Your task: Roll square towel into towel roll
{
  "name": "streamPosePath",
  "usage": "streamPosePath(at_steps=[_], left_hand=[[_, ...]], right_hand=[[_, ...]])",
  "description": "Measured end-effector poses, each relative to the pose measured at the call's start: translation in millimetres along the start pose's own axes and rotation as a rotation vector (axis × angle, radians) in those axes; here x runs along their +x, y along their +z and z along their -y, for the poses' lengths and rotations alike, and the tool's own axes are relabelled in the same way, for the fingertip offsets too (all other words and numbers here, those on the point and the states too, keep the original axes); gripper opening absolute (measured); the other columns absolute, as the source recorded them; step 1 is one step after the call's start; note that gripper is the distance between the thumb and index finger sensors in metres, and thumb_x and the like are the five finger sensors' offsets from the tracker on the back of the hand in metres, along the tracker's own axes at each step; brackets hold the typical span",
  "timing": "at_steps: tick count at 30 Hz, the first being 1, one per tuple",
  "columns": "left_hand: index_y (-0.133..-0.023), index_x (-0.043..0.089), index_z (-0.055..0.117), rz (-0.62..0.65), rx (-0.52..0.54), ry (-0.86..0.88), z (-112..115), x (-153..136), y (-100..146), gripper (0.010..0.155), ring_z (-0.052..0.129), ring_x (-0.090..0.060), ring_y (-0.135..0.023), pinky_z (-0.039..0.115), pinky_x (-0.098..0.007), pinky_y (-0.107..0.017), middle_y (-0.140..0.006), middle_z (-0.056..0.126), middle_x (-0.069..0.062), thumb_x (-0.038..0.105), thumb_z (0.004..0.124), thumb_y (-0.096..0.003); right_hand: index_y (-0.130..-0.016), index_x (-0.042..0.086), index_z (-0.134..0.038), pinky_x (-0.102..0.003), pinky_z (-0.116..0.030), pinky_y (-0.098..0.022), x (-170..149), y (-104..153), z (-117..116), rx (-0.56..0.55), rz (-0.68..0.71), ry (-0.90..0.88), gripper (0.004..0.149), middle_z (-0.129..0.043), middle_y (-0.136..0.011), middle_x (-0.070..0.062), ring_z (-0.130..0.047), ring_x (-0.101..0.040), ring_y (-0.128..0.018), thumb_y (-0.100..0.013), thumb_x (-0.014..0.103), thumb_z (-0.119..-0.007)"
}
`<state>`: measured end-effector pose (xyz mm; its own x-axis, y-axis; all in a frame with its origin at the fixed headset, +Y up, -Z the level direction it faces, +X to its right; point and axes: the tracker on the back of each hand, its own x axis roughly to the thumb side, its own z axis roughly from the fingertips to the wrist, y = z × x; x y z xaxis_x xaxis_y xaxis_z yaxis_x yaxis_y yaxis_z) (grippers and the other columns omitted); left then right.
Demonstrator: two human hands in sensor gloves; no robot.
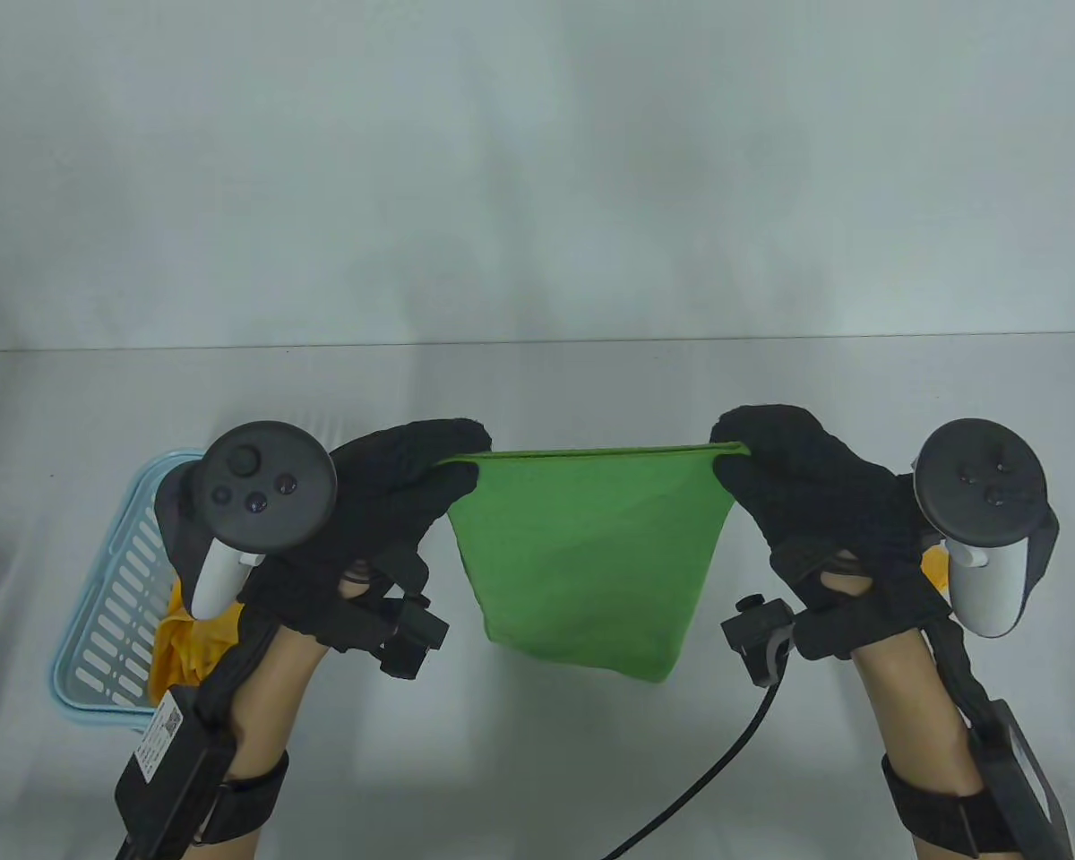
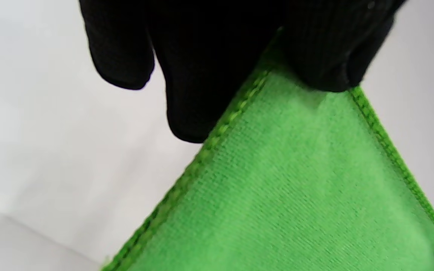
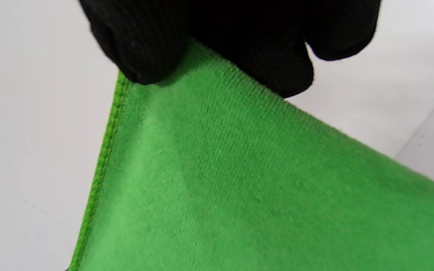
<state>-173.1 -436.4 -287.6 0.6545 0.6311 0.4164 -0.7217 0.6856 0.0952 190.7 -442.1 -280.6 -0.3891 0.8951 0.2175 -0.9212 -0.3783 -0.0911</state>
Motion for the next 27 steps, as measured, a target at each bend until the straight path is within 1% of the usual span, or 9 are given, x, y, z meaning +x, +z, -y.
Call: streamPosePath(at_steps=[2,5,9,12,15,19,22,25,27], left_hand=[[-0.082,0.033,0.09,-0.001,-0.004,0.025,-4.1,3.3,-7.0,0.043,0.106,-0.017,-0.061,0.076,-0.051,-0.065,-0.067,0.104,0.011,0.041,0.083,-0.0398],[-0.082,0.032,0.09,-0.054,-0.021,0.007,-1.3,-2.8,-29.5,0.044,0.106,-0.017,-0.057,0.076,-0.051,-0.064,-0.064,0.103,0.011,0.041,0.082,-0.0401],[-0.082,0.034,0.089,-0.211,-0.096,-0.051,23.4,-34.9,-65.4,0.043,0.105,-0.017,-0.06,0.076,-0.051,-0.065,-0.066,0.102,0.011,0.042,0.081,-0.0403],[-0.081,0.037,0.09,-0.326,-0.151,-0.075,46.1,-62.5,-85.3,0.042,0.102,-0.02,-0.069,0.074,-0.052,-0.066,-0.075,0.099,0.01,0.042,0.082,-0.0396],[-0.08,0.039,0.091,-0.403,-0.172,-0.099,61.7,-77.1,-101.8,0.042,0.1,-0.021,-0.075,0.074,-0.052,-0.066,-0.081,0.097,0.009,0.042,0.082,-0.039],[-0.08,0.042,0.088,-0.299,-0.04,-0.067,39.3,-50.5,-114.4,0.042,0.097,-0.02,-0.08,0.072,-0.052,-0.068,-0.086,0.093,0.011,0.043,0.081,-0.0393],[-0.082,0.043,0.087,-0.226,-0.007,-0.068,25.6,-30.9,-113.2,0.042,0.094,-0.019,-0.084,0.07,-0.052,-0.071,-0.089,0.091,0.012,0.043,0.08,-0.04],[-0.082,0.043,0.086,-0.236,-0.043,-0.159,36.1,-32.6,-108.6,0.043,0.094,-0.019,-0.084,0.07,-0.052,-0.071,-0.088,0.091,0.012,0.043,0.081,-0.0399],[-0.082,0.043,0.087,-0.265,-0.082,-0.213,52.8,-45.0,-104.5,0.043,0.094,-0.019,-0.084,0.07,-0.052,-0.07,-0.088,0.091,0.012,0.042,0.081,-0.0396]], right_hand=[[-0.074,0.036,-0.082,-0.052,-0.075,-0.054,5.6,-5.2,4.0,-0.008,0.005,-0.002,0.04,-0.097,-0.063,0.003,-0.096,-0.024,-0.057,-0.034,0.036,-0.086],[-0.074,0.036,-0.082,-0.052,-0.075,-0.054,2.7,-24.4,2.5,-0.016,-0.033,0.034,0.04,-0.097,-0.063,0.003,-0.095,-0.024,-0.057,-0.034,0.036,-0.086],[-0.075,0.035,-0.081,-0.052,-0.075,-0.054,-29.0,-61.1,-14.2,0.014,-0.132,0.077,0.041,-0.096,-0.063,0.003,-0.095,-0.024,-0.057,-0.035,0.035,-0.085],[-0.075,0.035,-0.082,-0.052,-0.074,-0.054,-60.3,-85.4,-30.5,0.017,-0.22,0.128,0.04,-0.096,-0.063,0.003,-0.095,-0.025,-0.058,-0.035,0.035,-0.085],[-0.073,0.036,-0.083,-0.053,-0.072,-0.057,-74.1,-104.8,-38.0,-0.049,-0.276,0.171,0.039,-0.092,-0.071,0.003,-0.091,-0.027,-0.066,-0.034,0.035,-0.085],[-0.073,0.039,-0.082,-0.054,-0.069,-0.06,-44.0,-116.0,-21.9,-0.145,-0.213,0.099,0.039,-0.087,-0.082,0.003,-0.087,-0.029,-0.075,-0.035,0.036,-0.084],[-0.074,0.04,-0.082,-0.054,-0.068,-0.061,-26.3,-114.8,-11.4,-0.181,-0.163,0.097,0.039,-0.084,-0.085,0.003,-0.085,-0.029,-0.078,-0.035,0.036,-0.084],[-0.074,0.04,-0.081,-0.054,-0.068,-0.061,-34.8,-111.9,-14.8,-0.174,-0.17,0.15,0.039,-0.084,-0.085,0.003,-0.085,-0.029,-0.078,-0.036,0.036,-0.083],[-0.074,0.04,-0.081,-0.054,-0.068,-0.062,-53.9,-109.3,-23.2,-0.146,-0.198,0.192,0.039,-0.084,-0.086,0.004,-0.085,-0.029,-0.079,-0.036,0.035,-0.082]])
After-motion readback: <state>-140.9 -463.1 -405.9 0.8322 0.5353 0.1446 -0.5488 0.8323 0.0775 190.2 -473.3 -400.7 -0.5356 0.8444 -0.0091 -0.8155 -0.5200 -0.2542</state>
